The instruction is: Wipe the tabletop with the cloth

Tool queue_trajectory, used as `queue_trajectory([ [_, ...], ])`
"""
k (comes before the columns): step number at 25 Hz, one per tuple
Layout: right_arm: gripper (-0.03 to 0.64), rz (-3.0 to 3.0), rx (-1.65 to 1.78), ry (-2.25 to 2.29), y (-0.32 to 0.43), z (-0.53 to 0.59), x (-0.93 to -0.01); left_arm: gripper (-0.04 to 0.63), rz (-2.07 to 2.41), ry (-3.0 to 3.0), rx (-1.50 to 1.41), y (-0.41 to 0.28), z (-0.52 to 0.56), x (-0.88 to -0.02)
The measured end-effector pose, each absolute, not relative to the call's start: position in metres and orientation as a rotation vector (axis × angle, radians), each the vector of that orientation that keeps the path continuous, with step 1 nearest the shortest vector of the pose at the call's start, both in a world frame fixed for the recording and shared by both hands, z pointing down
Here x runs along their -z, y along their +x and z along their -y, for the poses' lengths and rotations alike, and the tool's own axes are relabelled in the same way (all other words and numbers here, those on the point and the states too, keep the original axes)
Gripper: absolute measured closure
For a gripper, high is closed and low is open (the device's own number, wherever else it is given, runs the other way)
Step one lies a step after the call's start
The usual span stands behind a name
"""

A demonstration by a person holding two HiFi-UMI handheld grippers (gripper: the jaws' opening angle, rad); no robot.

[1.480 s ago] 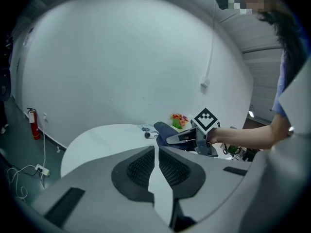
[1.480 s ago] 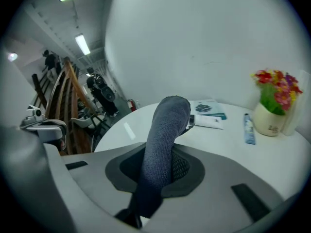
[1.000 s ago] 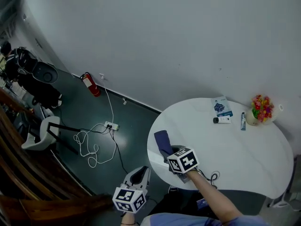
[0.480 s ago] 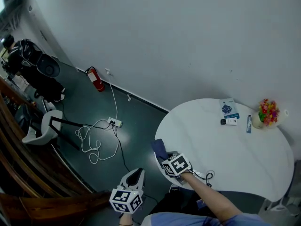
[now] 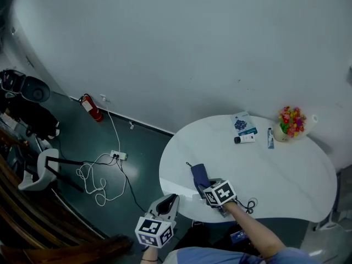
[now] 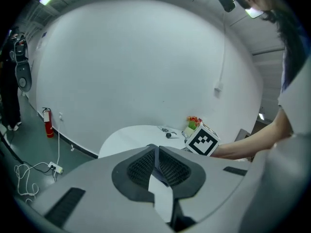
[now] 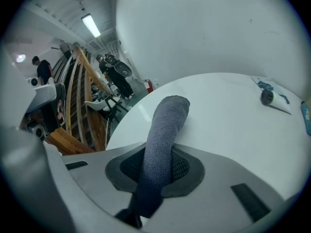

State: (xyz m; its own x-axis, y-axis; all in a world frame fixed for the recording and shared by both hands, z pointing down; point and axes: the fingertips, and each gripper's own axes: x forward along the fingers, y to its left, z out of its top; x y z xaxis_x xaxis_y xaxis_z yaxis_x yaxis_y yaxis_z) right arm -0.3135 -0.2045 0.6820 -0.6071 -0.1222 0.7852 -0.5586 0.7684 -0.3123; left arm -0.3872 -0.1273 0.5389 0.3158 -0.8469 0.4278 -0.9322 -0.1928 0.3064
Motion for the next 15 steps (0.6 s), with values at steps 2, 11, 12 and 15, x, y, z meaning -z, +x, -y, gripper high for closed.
queue_trajectory([
  [2, 0.548, 2.15, -0.699, 0.558, -0.281, 0.216, -0.679, 0.572, 1.533, 2.117, -0.229, -0.364, 0.138, -0.537],
  [11, 0.547, 2.105, -0.757, 0.741, -0.121, 0.249, -0.668, 0.572, 1.486, 2.136, -0.212, -0.267, 0.181, -0.535],
  [12, 0.547, 2.101, -0.762, 0.761, -0.101, 0.252, -0.667, 0.571, 1.478, 2.134, -0.208, -0.254, 0.186, -0.536],
  [15, 0.547, 2.078, -0.771, 0.817, -0.036, 0.262, -0.671, 0.571, 1.444, 2.146, -0.208, -0.209, 0.203, -0.538],
])
